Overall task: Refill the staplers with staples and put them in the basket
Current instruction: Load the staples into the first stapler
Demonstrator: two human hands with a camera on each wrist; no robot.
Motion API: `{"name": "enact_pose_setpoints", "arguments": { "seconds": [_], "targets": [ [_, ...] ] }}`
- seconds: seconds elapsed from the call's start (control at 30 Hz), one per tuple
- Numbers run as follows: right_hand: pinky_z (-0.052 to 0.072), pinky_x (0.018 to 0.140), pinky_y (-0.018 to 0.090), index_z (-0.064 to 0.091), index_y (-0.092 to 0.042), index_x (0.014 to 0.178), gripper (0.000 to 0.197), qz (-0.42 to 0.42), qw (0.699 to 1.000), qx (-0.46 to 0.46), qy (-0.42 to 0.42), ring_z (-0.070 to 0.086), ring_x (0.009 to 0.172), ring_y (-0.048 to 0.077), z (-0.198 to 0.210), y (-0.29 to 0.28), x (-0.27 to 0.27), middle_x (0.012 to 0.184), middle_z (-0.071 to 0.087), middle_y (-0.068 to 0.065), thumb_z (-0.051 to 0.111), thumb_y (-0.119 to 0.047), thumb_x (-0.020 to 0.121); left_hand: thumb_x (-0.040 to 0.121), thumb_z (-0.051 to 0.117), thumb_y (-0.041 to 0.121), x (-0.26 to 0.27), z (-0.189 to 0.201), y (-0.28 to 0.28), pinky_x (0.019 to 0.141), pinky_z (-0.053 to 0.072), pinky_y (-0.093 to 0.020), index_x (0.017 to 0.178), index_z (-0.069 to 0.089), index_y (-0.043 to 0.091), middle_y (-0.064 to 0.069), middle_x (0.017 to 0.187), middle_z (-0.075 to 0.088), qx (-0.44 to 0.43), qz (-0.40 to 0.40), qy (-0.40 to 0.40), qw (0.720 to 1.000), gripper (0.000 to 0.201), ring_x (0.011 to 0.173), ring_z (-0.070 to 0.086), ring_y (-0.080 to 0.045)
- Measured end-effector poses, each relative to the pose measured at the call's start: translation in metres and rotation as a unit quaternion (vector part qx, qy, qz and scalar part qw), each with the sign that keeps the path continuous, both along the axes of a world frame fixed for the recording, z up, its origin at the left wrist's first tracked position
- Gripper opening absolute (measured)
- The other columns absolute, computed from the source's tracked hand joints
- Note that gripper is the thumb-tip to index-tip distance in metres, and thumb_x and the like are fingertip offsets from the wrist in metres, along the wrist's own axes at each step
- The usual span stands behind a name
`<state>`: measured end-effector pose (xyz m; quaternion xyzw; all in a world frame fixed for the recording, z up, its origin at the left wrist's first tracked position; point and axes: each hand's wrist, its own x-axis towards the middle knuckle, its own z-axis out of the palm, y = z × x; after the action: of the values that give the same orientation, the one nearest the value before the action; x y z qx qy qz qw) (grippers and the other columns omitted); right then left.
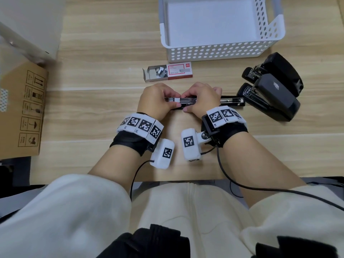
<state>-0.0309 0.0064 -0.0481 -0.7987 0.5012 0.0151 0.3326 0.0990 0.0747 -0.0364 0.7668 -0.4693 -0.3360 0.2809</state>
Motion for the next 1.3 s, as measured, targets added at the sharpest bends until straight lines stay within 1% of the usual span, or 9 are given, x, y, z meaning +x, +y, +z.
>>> {"name": "enact_pose_setpoints", "arguments": {
  "seconds": [0.13,0.43,0.57,0.67,0.77,0.83,1.03,1.13,1.3],
  "targets": [
    [0.015,0.081,0.032,0.069,-0.032,0.1,0.035,0.003,1.0,0.0,0.001,0.047,0.11,0.016,-0.001,0.0,0.0,0.109,0.06,-0.006,0.08,-0.027,0.066,0.069,0.078,0.016,0.0,0.0,0.0,0.083,0.049,-0.033,0.095,0.073,0.015,-0.006,0.097,0.067,0.004,0.004,-0.008,1.0,0.027,0.089,0.061,-0.02],
    [0.014,0.081,0.032,0.069,-0.035,0.101,0.036,0.01,1.0,-0.001,0.008,0.047,0.112,0.016,0.0,-0.001,0.001,0.109,0.059,-0.006,0.08,-0.029,0.067,0.069,0.078,0.017,0.002,-0.004,0.0,0.085,0.049,-0.032,0.098,0.072,0.015,-0.005,0.099,0.07,0.025,0.004,-0.009,1.0,0.03,0.09,0.063,-0.02],
    [0.01,0.074,0.03,0.069,-0.035,0.101,0.037,0.01,1.0,-0.001,0.009,0.047,0.111,0.015,0.0,0.0,0.001,0.109,0.059,-0.006,0.08,-0.029,0.066,0.064,0.081,0.011,0.005,-0.008,0.002,0.089,0.046,-0.022,0.108,0.069,0.014,-0.005,0.107,0.068,0.009,-0.02,0.009,1.0,0.046,0.097,0.061,-0.016],
    [0.007,0.067,0.028,0.069,-0.035,0.1,0.036,0.012,1.0,-0.003,0.01,0.047,0.112,0.014,0.001,0.0,0.0,0.109,0.059,-0.008,0.08,-0.03,0.066,0.063,0.081,0.01,0.007,-0.009,0.003,0.087,0.04,-0.013,0.102,0.071,0.016,-0.003,0.108,0.065,-0.006,-0.075,0.014,0.997,0.041,0.099,0.057,-0.013],
    [0.009,0.069,0.031,0.069,-0.036,0.1,0.036,0.013,1.0,-0.003,0.009,0.047,0.111,0.015,0.001,-0.001,0.0,0.109,0.059,-0.007,0.079,-0.029,0.067,0.066,0.079,0.017,0.011,-0.01,0.003,0.098,0.04,-0.029,0.1,0.072,0.018,-0.001,0.114,0.064,0.009,-0.113,-0.021,0.993,0.035,0.111,0.053,-0.019],
    [0.011,0.073,0.03,0.068,-0.035,0.101,0.036,0.013,1.0,-0.002,0.009,0.047,0.111,0.015,0.001,-0.001,0.001,0.109,0.059,-0.007,0.079,-0.029,0.067,0.067,0.079,0.019,0.013,-0.011,0.004,0.1,0.039,-0.033,0.101,0.072,0.02,0.0,0.115,0.063,0.015,-0.115,-0.029,0.993,0.035,0.113,0.051,-0.02],
    [0.014,0.078,0.031,0.069,-0.035,0.102,0.036,0.009,1.0,-0.006,0.007,0.047,0.111,0.015,-0.001,-0.001,0.0,0.109,0.059,-0.007,0.079,-0.029,0.068,0.068,0.078,0.02,0.018,-0.016,0.008,0.097,0.037,-0.027,0.105,0.07,0.021,-0.002,0.115,0.063,0.007,-0.119,-0.02,0.993,0.038,0.112,0.052,-0.021],
    [0.019,0.088,0.034,0.068,-0.035,0.102,0.036,0.01,1.0,-0.009,0.008,0.047,0.112,0.015,-0.001,-0.002,0.0,0.11,0.059,-0.007,0.079,-0.029,0.068,0.073,0.074,0.021,0.016,-0.019,0.01,0.092,0.036,-0.026,0.104,0.07,0.022,-0.001,0.108,0.064,-0.007,-0.111,-0.014,0.994,0.031,0.108,0.052,-0.021],
    [0.019,0.085,0.033,0.066,-0.034,0.105,0.036,0.025,1.0,-0.008,0.005,0.046,0.113,0.016,0.0,-0.001,-0.003,0.112,0.058,-0.006,0.076,-0.028,0.071,0.077,0.071,0.024,0.017,-0.022,0.008,0.086,0.036,-0.024,0.1,0.072,0.023,0.006,0.095,0.058,-0.017,-0.092,0.008,0.996,0.023,0.101,0.054,-0.02]
  ]
}}
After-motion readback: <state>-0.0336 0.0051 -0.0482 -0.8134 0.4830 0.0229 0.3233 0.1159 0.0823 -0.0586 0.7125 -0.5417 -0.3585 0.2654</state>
